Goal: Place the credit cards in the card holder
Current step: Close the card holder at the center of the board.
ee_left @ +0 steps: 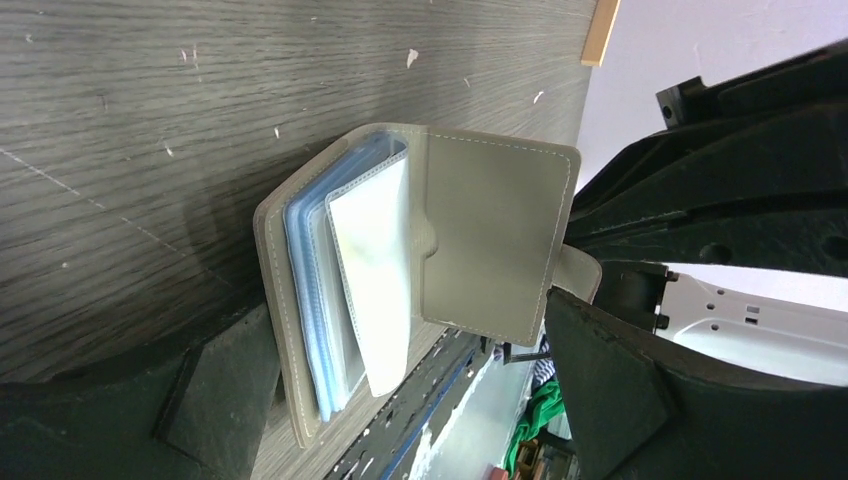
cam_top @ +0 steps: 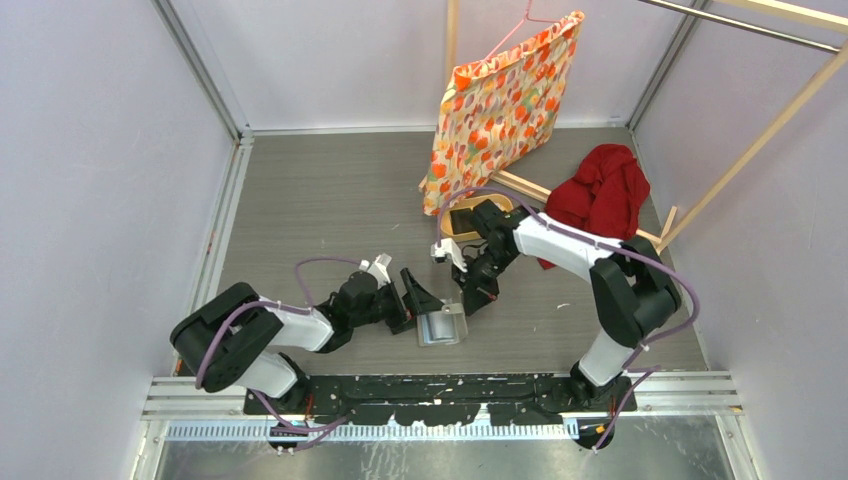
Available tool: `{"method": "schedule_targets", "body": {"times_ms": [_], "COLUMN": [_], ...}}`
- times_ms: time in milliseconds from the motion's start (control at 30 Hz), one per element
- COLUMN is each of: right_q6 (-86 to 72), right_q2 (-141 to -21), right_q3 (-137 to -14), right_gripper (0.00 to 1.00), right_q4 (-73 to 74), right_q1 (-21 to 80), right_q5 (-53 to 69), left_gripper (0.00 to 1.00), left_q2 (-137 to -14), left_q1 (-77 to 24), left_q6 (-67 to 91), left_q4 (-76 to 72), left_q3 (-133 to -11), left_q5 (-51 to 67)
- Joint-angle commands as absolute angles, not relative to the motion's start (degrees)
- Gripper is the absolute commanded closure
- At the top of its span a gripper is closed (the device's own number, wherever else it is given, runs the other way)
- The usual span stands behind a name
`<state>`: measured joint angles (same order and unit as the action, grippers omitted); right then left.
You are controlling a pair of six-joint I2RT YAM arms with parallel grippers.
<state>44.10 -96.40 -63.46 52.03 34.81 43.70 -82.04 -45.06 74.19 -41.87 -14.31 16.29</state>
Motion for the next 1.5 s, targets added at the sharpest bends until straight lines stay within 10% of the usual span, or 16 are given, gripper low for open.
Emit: {"method": "schedule_targets", "body": {"times_ms": [0, 1467], "right_q6": [36.43, 22.59], "right_q2": [-99.96, -110.9], "right_q3": [-66.95, -72.68], "right_gripper": [0.98, 0.97], "right_q4": [55.99, 58.6], "right_q1": [34.81, 25.38], "right_q5": [47.32, 35.8], "left_gripper": [0.0, 0.0], "left_q2": [-78.97, -97.11], "left_q1": [-45.5, -53.35], "left_q6": [72.64, 73.76], "left_q4": [-37.87, -41.45], "left_q3": [-15.62, -37.45], "left_q5": [15.54, 16.98]}}
